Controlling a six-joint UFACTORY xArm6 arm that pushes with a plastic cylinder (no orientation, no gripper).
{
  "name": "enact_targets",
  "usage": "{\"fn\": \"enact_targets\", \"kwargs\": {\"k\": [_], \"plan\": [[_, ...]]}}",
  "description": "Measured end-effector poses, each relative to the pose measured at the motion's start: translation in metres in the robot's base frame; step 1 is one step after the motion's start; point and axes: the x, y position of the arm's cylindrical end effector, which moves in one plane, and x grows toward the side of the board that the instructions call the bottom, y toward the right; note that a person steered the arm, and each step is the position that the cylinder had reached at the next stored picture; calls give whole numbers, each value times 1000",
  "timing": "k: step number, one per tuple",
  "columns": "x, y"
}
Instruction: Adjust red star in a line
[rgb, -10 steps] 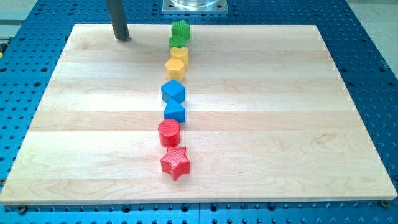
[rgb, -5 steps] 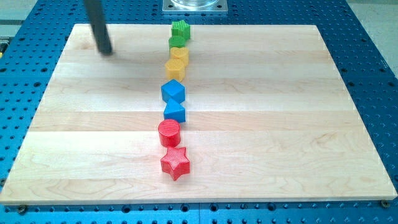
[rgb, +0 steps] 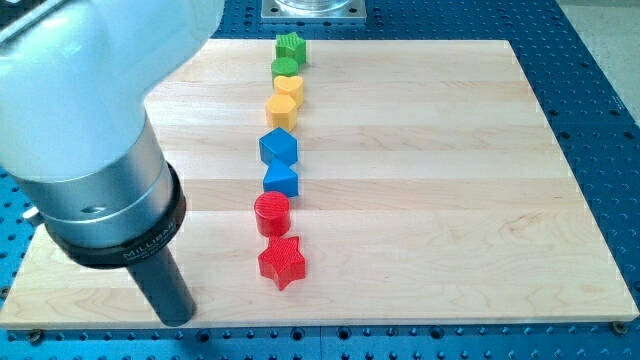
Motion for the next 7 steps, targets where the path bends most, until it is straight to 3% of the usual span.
{"fn": "enact_targets", "kwargs": {"k": [1, 2, 3, 7], "plan": [[0, 45], [-1, 141], [-12, 156], [-30, 124]]}}
